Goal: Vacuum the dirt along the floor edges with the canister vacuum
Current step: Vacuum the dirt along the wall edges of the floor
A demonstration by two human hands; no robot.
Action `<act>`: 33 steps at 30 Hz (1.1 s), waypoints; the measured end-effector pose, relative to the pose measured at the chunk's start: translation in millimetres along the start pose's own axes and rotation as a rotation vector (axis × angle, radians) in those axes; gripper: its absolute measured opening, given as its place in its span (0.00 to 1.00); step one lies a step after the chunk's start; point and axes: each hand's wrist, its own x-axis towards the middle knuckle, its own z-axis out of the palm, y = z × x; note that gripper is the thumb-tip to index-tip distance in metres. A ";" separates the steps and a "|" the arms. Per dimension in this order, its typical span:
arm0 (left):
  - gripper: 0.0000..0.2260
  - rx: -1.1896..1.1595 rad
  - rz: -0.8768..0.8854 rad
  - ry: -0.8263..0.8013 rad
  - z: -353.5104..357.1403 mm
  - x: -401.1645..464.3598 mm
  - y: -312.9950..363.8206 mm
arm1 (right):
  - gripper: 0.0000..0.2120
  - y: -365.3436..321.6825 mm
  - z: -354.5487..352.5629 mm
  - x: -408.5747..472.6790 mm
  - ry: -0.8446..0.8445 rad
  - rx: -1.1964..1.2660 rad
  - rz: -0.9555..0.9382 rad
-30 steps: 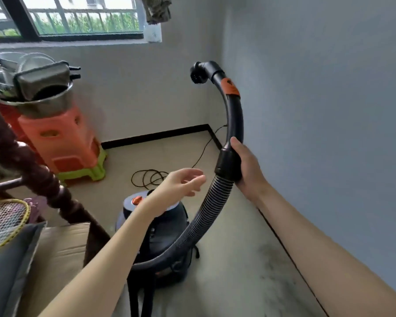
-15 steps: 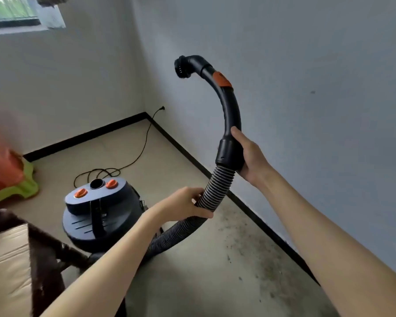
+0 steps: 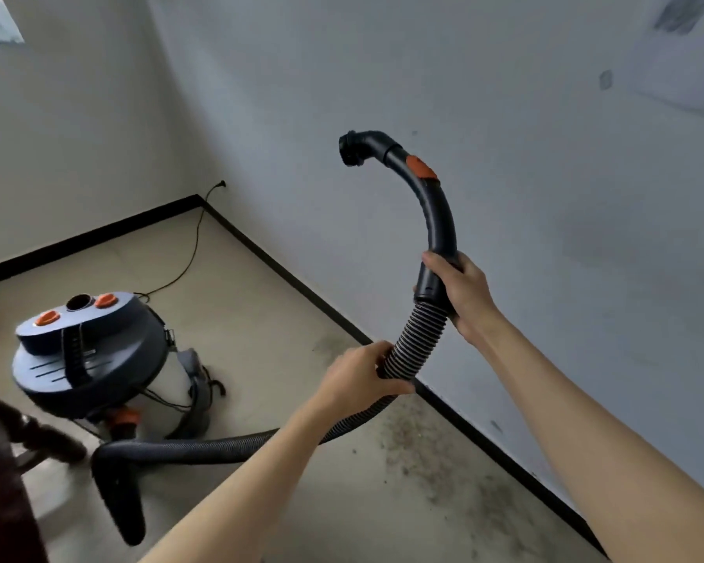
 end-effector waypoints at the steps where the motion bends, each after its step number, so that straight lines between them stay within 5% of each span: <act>1: 0.23 0.001 0.020 -0.005 12.9 2.6 14.3 | 0.05 -4.4 -16.3 -3.4 0.029 -0.033 -0.018; 6: 0.22 -0.019 0.049 -0.088 55.6 17.6 63.0 | 0.05 -17.8 -80.2 -17.1 0.085 -0.189 -0.097; 12: 0.17 -0.059 -0.039 -0.336 42.1 19.0 36.2 | 0.11 26.3 -83.4 -28.3 0.117 -0.288 -0.173; 15: 0.12 -0.311 -0.159 -0.207 21.6 15.5 18.4 | 0.13 47.8 -68.2 -27.5 0.090 -0.352 -0.193; 20: 0.19 -0.695 -0.303 0.200 -21.9 27.4 6.2 | 0.17 81.8 -19.6 -23.7 0.000 -0.467 -0.215; 28: 0.25 -0.864 -0.473 0.258 -80.7 92.8 -48.8 | 0.24 141.3 93.0 1.1 -0.169 -0.584 -0.125; 33: 0.16 -0.911 -0.558 0.381 -102.7 133.0 -132.0 | 0.18 167.8 163.2 40.8 -0.253 -0.417 0.039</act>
